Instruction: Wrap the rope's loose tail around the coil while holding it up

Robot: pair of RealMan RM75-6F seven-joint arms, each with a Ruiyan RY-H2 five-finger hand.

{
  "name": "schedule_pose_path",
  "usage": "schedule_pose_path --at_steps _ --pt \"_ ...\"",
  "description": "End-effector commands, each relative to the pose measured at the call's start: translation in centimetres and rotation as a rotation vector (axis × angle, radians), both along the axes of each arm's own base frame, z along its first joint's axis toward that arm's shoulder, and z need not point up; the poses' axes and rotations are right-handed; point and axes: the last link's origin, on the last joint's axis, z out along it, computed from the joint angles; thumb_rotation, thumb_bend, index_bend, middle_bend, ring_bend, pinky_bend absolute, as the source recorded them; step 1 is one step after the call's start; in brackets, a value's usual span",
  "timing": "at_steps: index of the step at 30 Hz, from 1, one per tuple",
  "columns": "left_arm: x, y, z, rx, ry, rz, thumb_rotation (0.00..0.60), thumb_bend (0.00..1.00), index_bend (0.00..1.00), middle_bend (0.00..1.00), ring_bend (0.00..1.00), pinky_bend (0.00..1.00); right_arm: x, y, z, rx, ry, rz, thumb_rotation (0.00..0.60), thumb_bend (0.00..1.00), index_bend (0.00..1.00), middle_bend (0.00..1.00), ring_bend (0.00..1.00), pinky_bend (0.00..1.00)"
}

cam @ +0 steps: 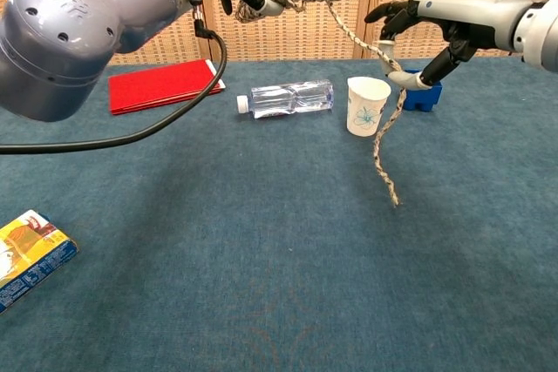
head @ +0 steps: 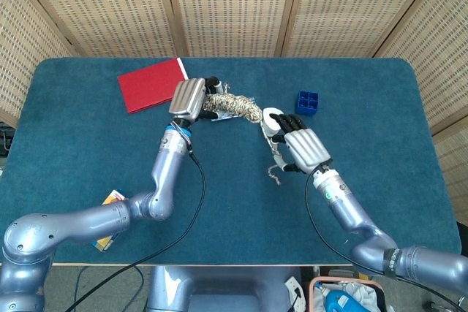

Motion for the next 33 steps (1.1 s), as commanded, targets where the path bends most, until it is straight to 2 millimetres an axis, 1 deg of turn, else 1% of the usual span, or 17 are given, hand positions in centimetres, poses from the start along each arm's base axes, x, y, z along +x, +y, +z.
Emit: schedule_pose_path --at_steps 1,9,18,24,30,33 --pt "0.1 -0.1 -0.2 0.015 0.007 0.003 0.600 0.50 0.84 0.67 0.49 0.58 0.2 0.4 0.3 -0.016 0.002 0.034 0.600 0.48 0.70 0.03 0.00 0.00" --pt "0.3 0.0 -1.0 0.039 0.017 0.027 0.600 0.50 0.84 0.67 0.50 0.58 0.9 0.8 0.7 -0.033 -0.015 0.086 0.600 0.48 0.70 0.00 0.00 0.00" --pt "0.1 -0.1 -1.5 0.051 0.073 0.018 0.600 0.50 0.84 0.67 0.50 0.58 2.0 0.5 1.4 -0.109 -0.033 0.137 0.600 0.48 0.70 0.00 0.00 0.00" --pt "0.4 -0.3 -2.1 0.064 0.126 -0.011 0.600 0.50 0.85 0.69 0.51 0.60 3.9 0.6 1.8 -0.099 -0.027 0.202 0.600 0.48 0.70 0.00 0.00 0.00" --pt "1.2 -0.5 -2.5 0.086 0.179 -0.038 0.600 0.50 0.85 0.70 0.51 0.61 6.5 0.6 2.5 -0.083 0.001 0.258 0.600 0.48 0.70 0.00 0.00 0.00" --pt "1.8 -0.6 -2.7 0.071 0.137 -0.012 0.600 0.50 0.85 0.70 0.51 0.61 7.3 0.6 2.6 -0.078 0.020 0.269 0.600 0.48 0.70 0.00 0.00 0.00"
